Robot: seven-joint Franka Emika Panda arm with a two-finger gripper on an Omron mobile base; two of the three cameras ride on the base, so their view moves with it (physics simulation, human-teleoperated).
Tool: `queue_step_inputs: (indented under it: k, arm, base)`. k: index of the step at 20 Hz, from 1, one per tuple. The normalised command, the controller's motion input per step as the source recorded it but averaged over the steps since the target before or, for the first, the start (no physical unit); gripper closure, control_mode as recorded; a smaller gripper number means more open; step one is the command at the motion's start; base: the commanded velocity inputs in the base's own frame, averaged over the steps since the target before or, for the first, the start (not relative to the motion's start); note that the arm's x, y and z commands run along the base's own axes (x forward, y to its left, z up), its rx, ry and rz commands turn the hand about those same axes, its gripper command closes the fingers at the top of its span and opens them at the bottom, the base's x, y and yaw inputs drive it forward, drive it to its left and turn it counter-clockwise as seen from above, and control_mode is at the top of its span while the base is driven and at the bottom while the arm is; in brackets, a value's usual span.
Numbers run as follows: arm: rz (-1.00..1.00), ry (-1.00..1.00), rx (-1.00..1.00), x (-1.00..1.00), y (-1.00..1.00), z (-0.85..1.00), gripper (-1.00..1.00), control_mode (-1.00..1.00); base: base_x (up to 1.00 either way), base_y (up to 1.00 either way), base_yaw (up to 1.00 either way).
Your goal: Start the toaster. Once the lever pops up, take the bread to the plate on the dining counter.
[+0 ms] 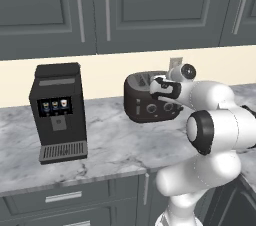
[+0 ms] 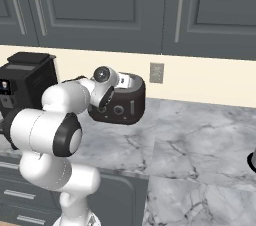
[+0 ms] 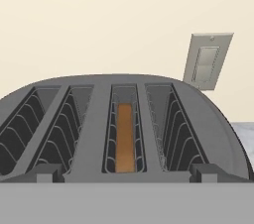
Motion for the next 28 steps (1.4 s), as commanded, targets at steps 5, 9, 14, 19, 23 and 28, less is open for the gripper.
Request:
queue_step_inputs:
  k: [5, 9, 14, 19, 23, 28]
  arm:
    - [0.00, 0.00, 0.00, 0.00, 0.00, 0.00, -1.00, -1.00]
    - [0.00, 0.00, 0.00, 0.00, 0.00, 0.00, -1.00, -1.00]
    - [0.00, 0.00, 0.00, 0.00, 0.00, 0.00, -1.00, -1.00]
    - [0.00, 0.00, 0.00, 0.00, 0.00, 0.00, -1.00, -1.00]
    - [0.00, 0.00, 0.00, 0.00, 0.00, 0.00, -1.00, -1.00]
    - [0.00, 0.00, 0.00, 0.00, 0.00, 0.00, -1.00, -1.00]
  base:
    - [0.00, 0.00, 0.00]
    - [0.00, 0.00, 0.00]
    - [0.00, 0.00, 0.00]
    - [0.00, 0.00, 0.00]
    - [0.00, 0.00, 0.00]
    - [0.00, 0.00, 0.00]
